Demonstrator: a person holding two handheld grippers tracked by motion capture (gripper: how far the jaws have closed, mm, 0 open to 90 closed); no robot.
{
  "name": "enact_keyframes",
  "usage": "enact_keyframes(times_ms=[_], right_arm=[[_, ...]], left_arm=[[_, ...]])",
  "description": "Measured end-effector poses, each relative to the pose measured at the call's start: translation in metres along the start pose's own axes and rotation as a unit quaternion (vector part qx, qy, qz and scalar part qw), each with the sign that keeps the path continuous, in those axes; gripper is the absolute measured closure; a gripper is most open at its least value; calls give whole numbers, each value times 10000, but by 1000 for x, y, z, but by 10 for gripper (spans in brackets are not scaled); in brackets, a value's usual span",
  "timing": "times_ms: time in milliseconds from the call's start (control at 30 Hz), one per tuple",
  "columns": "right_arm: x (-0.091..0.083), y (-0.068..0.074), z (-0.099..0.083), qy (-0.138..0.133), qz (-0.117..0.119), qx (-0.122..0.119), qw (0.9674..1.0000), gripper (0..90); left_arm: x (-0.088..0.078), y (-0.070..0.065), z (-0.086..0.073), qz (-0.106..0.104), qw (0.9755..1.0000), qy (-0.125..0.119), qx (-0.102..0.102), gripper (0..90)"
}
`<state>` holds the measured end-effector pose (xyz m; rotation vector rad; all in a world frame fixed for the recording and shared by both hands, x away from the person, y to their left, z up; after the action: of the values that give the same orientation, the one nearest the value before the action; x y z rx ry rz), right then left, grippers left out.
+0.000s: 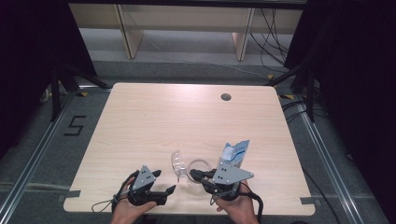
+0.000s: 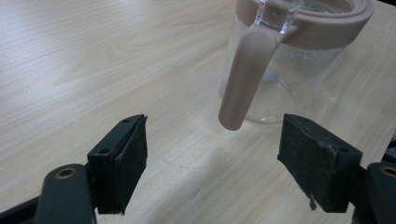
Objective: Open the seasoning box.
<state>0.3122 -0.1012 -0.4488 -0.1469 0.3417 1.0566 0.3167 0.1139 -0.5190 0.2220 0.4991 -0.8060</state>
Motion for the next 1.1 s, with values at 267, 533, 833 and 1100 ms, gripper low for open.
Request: enact_keyframes(times_ms=[267,533,833,1100], right_arm=[[-31,-11,-12,-91,-136,28,9999,785],[-82,-34,-43,-193,-346,257,9989,559],[-99,-55,-63,-54,-702,650,9954,374],[-106,-78,-73,16,-1017,891,9908,253]], left_arm=[[-1,3,-1,-7,9999,-41,-103,231],[0,2,-2,-96,9998,-35,-144,224],[0,3,-3,-120,9999,4,-102,223],[-2,3,-3,-89,9999,28,-115,223]])
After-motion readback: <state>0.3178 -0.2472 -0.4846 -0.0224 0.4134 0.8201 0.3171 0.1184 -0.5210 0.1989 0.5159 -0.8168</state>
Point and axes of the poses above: each handheld gripper's, and its own axes: x roughly forward along the jaws, z roughly out of its top, y roughly to its left, the point moved 4 cm from there along x, roughly forward along the jaws, and after that the axes turned 7 degrees about x, right-handed, at the moved point
